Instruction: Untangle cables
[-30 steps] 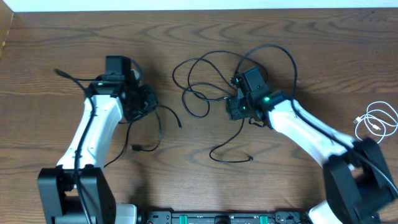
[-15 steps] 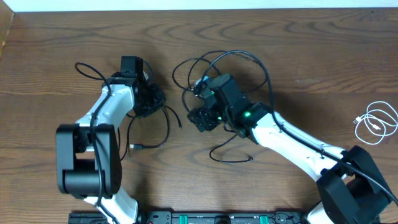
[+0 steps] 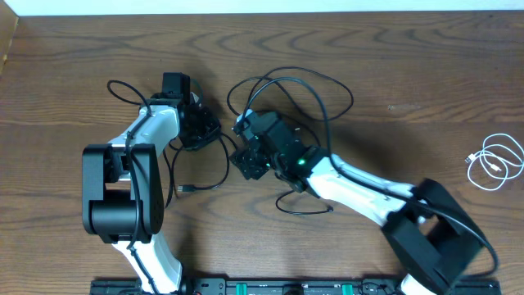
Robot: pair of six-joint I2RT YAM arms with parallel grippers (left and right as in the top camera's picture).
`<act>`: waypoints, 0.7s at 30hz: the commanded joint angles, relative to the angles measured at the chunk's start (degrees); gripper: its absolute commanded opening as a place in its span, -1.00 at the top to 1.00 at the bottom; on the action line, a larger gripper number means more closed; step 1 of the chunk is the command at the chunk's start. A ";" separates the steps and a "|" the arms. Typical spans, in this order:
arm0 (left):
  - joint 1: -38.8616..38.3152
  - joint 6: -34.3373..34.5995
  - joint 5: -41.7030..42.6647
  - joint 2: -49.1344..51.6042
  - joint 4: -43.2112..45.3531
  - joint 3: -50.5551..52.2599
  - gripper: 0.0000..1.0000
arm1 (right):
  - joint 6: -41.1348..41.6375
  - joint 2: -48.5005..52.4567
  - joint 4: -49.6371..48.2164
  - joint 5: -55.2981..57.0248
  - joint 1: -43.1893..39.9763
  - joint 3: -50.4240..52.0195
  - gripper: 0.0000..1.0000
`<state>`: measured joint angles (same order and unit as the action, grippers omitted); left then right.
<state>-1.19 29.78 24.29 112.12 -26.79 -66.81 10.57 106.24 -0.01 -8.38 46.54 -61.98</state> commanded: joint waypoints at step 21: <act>-0.11 0.98 -2.19 5.44 -1.55 2.82 0.84 | 2.51 12.33 -23.19 8.76 3.80 -0.22 -0.50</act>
<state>-1.13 30.22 25.87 112.40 -26.96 -66.87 12.53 117.60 -22.46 -2.52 50.26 -61.95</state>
